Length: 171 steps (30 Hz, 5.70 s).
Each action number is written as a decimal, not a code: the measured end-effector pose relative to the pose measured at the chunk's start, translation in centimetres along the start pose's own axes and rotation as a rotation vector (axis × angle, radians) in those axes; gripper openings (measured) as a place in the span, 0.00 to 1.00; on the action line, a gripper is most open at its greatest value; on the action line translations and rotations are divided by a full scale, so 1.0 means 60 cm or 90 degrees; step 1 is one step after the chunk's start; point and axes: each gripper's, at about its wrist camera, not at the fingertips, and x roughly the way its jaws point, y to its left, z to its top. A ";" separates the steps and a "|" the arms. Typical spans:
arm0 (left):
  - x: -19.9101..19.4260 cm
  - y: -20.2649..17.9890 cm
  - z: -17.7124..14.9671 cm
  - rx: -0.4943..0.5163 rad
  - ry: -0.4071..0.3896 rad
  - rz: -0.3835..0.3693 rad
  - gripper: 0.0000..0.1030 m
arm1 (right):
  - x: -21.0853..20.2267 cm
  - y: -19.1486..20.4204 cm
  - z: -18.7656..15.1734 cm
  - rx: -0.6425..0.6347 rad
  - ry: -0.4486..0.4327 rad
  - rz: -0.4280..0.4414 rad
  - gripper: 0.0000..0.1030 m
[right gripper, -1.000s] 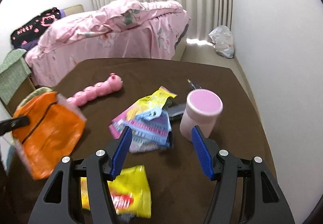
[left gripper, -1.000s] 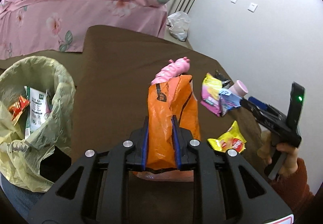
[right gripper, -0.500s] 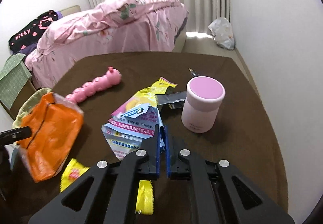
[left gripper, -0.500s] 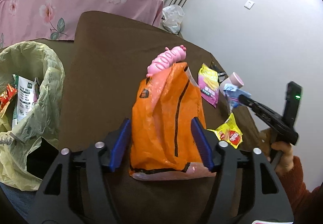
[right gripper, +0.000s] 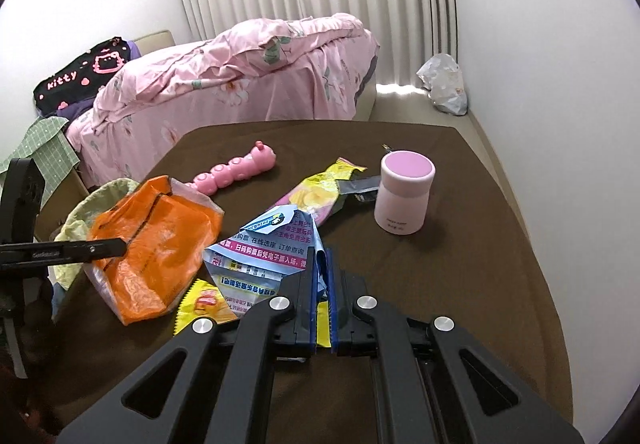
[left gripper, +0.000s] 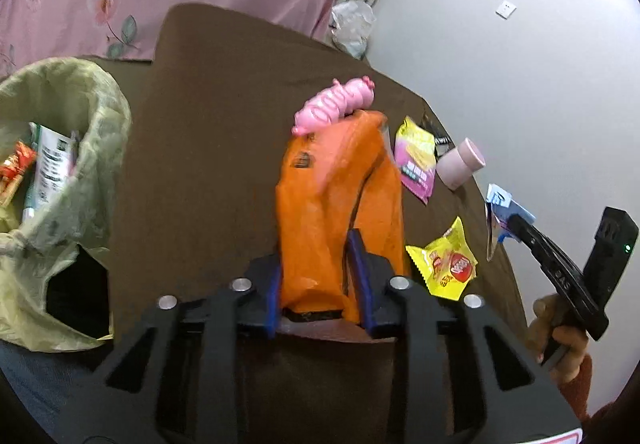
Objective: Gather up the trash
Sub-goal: 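Carry the orange bag over the yellow bag and open the left tool, then close the left tool on the pink wrapper and lift it, then open the left tool over the yellow bag while the right tool drops the printed packet, then move the right tool to the black wrapper and close on it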
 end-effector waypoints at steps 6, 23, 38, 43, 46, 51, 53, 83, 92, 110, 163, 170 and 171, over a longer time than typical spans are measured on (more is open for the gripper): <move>-0.087 -0.019 0.025 0.030 -0.102 -0.011 0.22 | -0.044 0.031 0.024 -0.030 -0.045 0.002 0.05; -0.243 0.017 0.029 0.064 -0.251 0.119 0.24 | -0.116 0.183 0.086 -0.153 -0.119 0.028 0.05; -0.286 0.116 0.034 0.024 -0.299 0.221 0.24 | -0.069 0.311 0.117 -0.243 -0.093 0.093 0.05; -0.289 0.160 0.045 0.000 -0.313 0.258 0.05 | -0.034 0.351 0.137 -0.269 -0.076 0.125 0.05; -0.278 0.179 0.044 -0.020 -0.290 0.260 0.03 | -0.019 0.360 0.141 -0.268 -0.067 0.136 0.05; -0.265 0.189 0.020 -0.024 -0.260 0.253 0.03 | -0.012 0.352 0.130 -0.260 -0.056 0.142 0.05; -0.262 0.198 0.006 -0.038 -0.242 0.245 0.03 | -0.007 0.344 0.123 -0.256 -0.053 0.137 0.05; 0.018 -0.072 -0.002 0.220 0.009 0.070 0.42 | -0.051 0.053 0.042 -0.042 -0.055 0.013 0.05; 0.051 -0.077 -0.006 0.199 0.038 0.085 0.22 | -0.045 0.042 0.025 -0.029 -0.046 0.020 0.05; -0.174 -0.015 0.031 0.151 -0.180 0.162 0.22 | -0.058 0.227 0.106 -0.177 -0.098 0.083 0.05; -0.170 0.237 0.056 -0.196 -0.233 0.205 0.50 | 0.178 0.308 0.127 -0.220 0.074 0.196 0.41; -0.091 0.075 0.069 -0.013 -0.163 0.103 0.50 | 0.075 0.106 0.082 -0.129 0.043 0.071 0.42; -0.075 0.048 0.069 0.016 -0.147 0.086 0.50 | 0.060 0.077 0.071 -0.112 0.043 0.051 0.42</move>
